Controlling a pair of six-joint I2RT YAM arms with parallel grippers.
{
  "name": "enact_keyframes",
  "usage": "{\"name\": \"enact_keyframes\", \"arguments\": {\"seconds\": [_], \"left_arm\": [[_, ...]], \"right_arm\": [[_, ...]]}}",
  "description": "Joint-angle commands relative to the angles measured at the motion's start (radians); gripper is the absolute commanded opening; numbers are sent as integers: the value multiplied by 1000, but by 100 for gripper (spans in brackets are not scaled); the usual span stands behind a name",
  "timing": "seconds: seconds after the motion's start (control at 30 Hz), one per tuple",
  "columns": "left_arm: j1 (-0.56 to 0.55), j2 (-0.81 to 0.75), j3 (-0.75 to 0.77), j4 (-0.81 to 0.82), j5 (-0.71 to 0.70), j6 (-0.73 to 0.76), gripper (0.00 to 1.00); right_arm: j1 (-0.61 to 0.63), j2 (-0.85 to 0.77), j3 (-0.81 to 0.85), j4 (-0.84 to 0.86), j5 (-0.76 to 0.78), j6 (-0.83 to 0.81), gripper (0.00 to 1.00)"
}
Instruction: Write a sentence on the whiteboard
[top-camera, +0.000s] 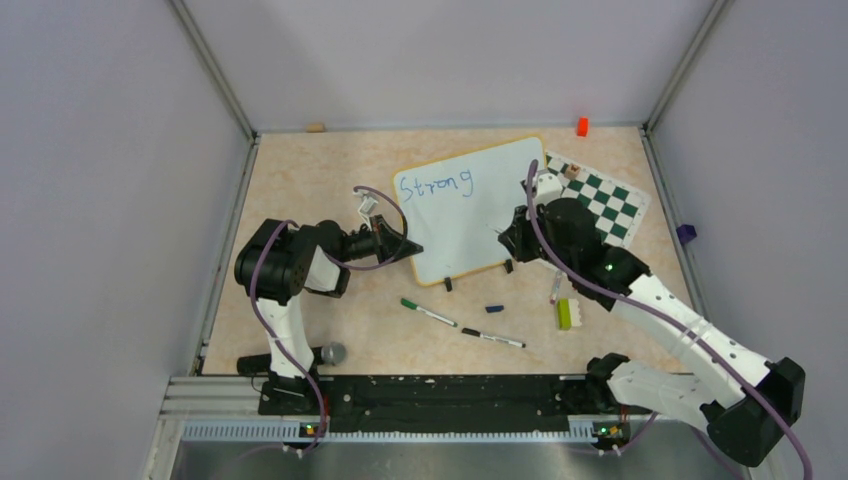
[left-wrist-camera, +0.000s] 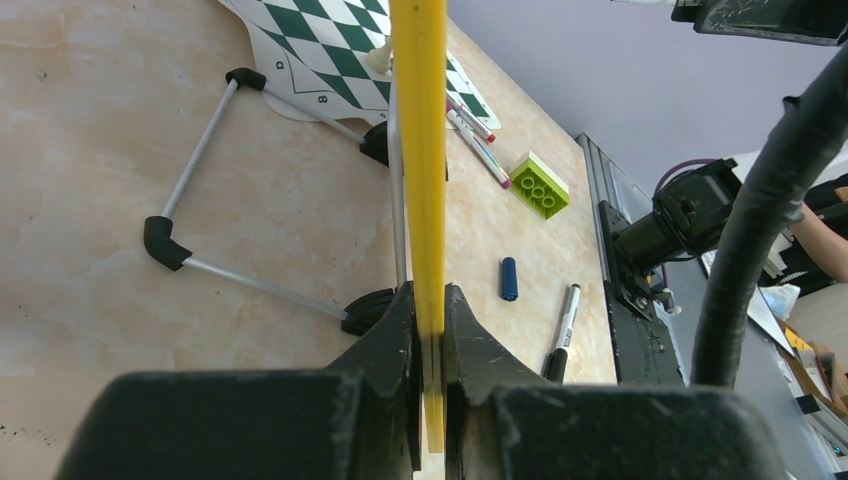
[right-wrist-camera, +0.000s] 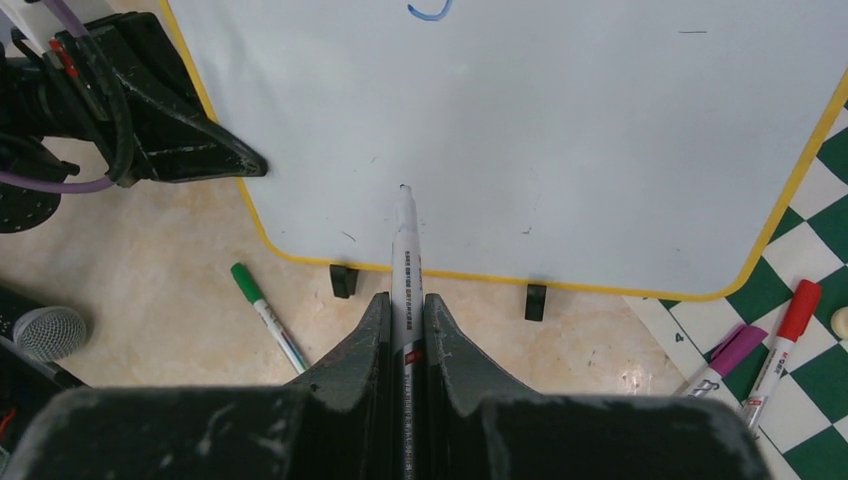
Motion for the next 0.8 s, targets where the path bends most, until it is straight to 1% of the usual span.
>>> {"name": "enact_keyframes", "arguments": {"seconds": [0.0, 0.23, 0.4, 0.57, 0.67, 0.77], "left_arm": [[-26, -14, -4, 90, 82, 82, 0], [-26, -24, -13, 90, 83, 84, 0], [-26, -11, -1, 90, 89, 66, 0], [-26, -11, 2, 92, 92, 70, 0], [-24, -3, 5, 92, 93, 75, 0], [-24, 14, 16, 91, 97, 62, 0]], "right_arm": [[-8, -6, 61, -21, 55, 34, 0], [-7, 44, 125, -38, 132, 31, 0], [-7, 110, 205, -43, 159, 1, 0], [-9, 198, 286, -58, 218, -16, 0], [-24, 228, 328, -63, 201, -26, 0], [-68, 260, 361, -71, 156, -54, 0]]}}
